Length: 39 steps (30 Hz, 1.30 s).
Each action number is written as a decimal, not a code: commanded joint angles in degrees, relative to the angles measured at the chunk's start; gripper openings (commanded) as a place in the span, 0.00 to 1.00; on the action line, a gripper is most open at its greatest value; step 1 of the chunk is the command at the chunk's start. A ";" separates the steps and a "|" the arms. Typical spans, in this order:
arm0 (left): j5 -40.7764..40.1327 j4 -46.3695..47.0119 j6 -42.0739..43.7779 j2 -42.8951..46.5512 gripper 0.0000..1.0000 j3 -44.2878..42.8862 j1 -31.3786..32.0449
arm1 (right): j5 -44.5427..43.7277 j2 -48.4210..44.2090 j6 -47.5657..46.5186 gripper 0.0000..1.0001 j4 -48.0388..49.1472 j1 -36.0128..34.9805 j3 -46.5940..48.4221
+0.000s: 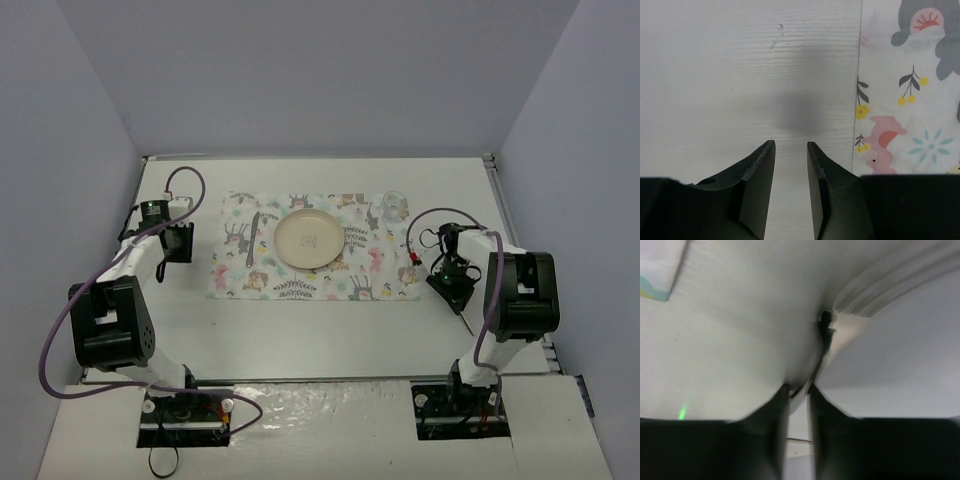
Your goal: Set the dinner table for one person
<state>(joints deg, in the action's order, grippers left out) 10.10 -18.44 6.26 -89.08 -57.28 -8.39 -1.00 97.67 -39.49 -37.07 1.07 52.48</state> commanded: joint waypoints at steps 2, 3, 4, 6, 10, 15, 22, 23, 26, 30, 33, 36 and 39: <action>1.16 2.71 0.65 1.90 0.29 -0.59 -0.64 | 4.37 1.44 2.72 0.00 2.53 0.19 1.37; 1.20 2.71 0.68 1.92 0.29 -0.56 -0.69 | 5.07 0.10 3.30 0.00 2.38 0.16 2.24; 1.29 2.71 0.68 1.96 0.29 -0.56 -0.73 | 5.75 -1.67 3.81 0.00 2.13 0.16 3.25; 1.58 2.58 0.72 1.86 0.29 -0.56 -1.05 | 7.35 -5.68 4.63 0.00 0.82 0.14 6.27; 1.51 2.40 0.77 1.41 0.29 -0.74 -1.19 | 12.52 -15.92 5.73 0.00 -3.41 0.16 14.36; 1.39 2.07 1.43 0.90 0.29 -1.74 -1.28 | 22.12 -24.84 9.19 0.00 -3.93 0.16 25.27; 0.58 -1.99 1.47 -0.91 0.29 -5.52 -1.24 | 30.53 -22.13 33.70 0.00 10.68 -5.20 28.11; 0.20 -2.55 1.47 -0.92 0.29 -5.82 -1.28 | 29.59 -20.03 37.97 0.00 12.16 -6.83 28.20; -1.31 -2.57 1.36 -0.54 0.29 -6.38 -1.19 | 23.93 -12.78 44.12 0.00 12.20 -12.05 29.51; -2.95 -2.57 0.94 -1.19 0.29 -7.42 -1.28 | 22.65 -4.21 49.82 0.00 13.80 -14.49 30.25; -3.17 -2.84 1.05 -2.28 0.29 -8.24 -1.19 | 21.57 -1.57 51.39 0.00 18.02 -14.72 28.31; -3.50 -2.83 1.12 -3.71 0.29 -9.16 -1.19 | 19.48 -0.31 52.74 0.00 21.66 -15.48 25.24; -3.27 -3.06 0.28 -5.82 0.29 -10.33 -1.10 | 19.91 1.72 52.49 0.00 23.56 -15.67 23.94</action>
<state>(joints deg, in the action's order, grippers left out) 7.50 -21.32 7.07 -93.36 -63.83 -9.19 20.51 100.27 10.05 -21.26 -14.09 76.63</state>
